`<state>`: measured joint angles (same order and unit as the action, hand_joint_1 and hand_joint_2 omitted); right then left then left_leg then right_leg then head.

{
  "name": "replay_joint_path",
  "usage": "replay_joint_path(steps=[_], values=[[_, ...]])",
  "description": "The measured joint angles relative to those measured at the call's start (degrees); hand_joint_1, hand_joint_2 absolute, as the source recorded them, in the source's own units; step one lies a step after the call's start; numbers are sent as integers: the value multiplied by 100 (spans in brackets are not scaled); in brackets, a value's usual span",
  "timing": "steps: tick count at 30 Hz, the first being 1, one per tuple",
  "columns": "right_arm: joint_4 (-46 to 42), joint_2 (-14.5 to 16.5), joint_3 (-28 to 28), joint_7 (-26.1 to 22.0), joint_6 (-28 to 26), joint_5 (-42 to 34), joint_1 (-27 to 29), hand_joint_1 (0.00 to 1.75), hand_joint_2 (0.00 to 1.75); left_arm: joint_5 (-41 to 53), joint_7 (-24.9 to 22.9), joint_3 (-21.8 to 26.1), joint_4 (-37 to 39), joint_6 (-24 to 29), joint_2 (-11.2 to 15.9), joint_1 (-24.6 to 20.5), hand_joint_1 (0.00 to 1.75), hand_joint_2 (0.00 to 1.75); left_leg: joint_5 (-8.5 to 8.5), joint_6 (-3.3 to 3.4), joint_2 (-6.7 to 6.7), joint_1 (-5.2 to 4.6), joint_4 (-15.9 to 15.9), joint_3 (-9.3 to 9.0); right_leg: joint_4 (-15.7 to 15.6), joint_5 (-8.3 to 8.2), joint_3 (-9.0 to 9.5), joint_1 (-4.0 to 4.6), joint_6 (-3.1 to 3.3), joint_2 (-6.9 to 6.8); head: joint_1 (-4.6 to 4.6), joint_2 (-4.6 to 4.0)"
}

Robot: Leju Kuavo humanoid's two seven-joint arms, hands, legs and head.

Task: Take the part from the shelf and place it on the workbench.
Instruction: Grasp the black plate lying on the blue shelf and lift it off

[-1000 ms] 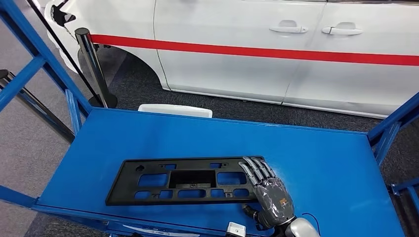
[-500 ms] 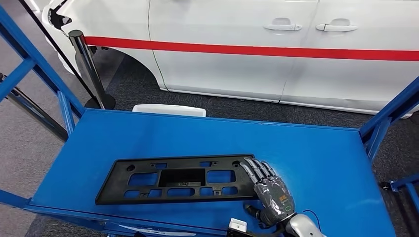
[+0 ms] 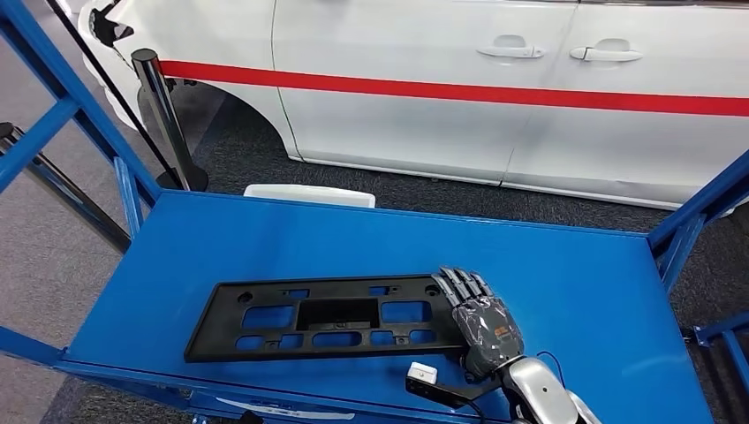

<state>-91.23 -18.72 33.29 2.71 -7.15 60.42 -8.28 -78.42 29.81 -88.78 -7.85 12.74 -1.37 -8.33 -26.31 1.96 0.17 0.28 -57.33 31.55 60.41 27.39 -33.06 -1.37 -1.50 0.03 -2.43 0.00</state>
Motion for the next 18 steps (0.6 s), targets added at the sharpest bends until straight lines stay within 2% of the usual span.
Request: replay_joint_path(steps=[1,4,5,7,9,10,11,12,14,15,16,18], values=[[49,33,8,18,-9,36,-52,0,175,8,-9,-2,0,-2,-1,-9,0,0,-16,-37,-1,-8,-28,12,-126,-14,56,10,32,5,2,0],[149,118,26,31,-32,82,-146,0,175,15,-28,-8,0,-1,-3,-21,0,0,-29,-128,-3,4,-48,20,-151,-26,50,26,143,9,5,0],[173,138,31,33,-38,91,-171,0,175,16,-30,-9,0,0,-4,-23,0,0,-87,-156,-4,13,-120,50,-167,-41,54,16,179,5,9,0],[217,175,42,41,-53,122,-209,0,175,21,-32,-10,0,0,-4,-25,0,0,-394,-211,-6,30,-619,277,-189,-63,52,-3,226,-9,17,0],[277,213,62,73,-87,194,-241,0,175,43,-34,-13,0,-3,-7,-19,0,0,-752,-248,-7,41,-1406,643,-187,-68,30,6,241,-15,22,0],[318,237,79,104,-122,254,-263,0,175,57,-38,-13,0,-5,-8,-14,0,0,-812,-253,-6,43,-1654,758,-183,-69,25,13,242,-14,22,0],[367,268,95,143,-165,326,-291,0,175,72,-42,-14,0,-8,-9,-11,0,0,-759,-247,-7,42,-1690,773,-181,-69,24,19,243,-11,22,0],[421,307,112,188,-217,411,-324,0,175,86,-48,-14,0,-9,-9,-12,0,0,-602,-229,-7,40,-1488,673,-179,-69,30,23,242,-6,22,0],[545,410,134,285,-327,600,-392,0,175,115,-62,-14,0,-14,-9,-30,0,0,-219,-166,-7,28,-685,278,-178,-70,49,32,237,2,22,0],[614,457,143,335,-386,700,-426,0,175,134,-71,-14,0,-17,-9,-45,0,0,-101,-135,-9,12,-334,114,-177,-71,51,40,220,4,22,0],[680,501,150,386,-444,800,-454,0,175,150,-79,-15,0,-20,-9,-58,0,0,-51,-110,-10,-3,-118,20,-178,-76,49,45,194,3,21,0],[803,578,170,498,-575,1017,-504,0,175,179,-97,-17,0,-32,-9,-70,0,0,-48,-77,-16,-27,-16,2,-200,-95,45,52,126,3,21,0]])
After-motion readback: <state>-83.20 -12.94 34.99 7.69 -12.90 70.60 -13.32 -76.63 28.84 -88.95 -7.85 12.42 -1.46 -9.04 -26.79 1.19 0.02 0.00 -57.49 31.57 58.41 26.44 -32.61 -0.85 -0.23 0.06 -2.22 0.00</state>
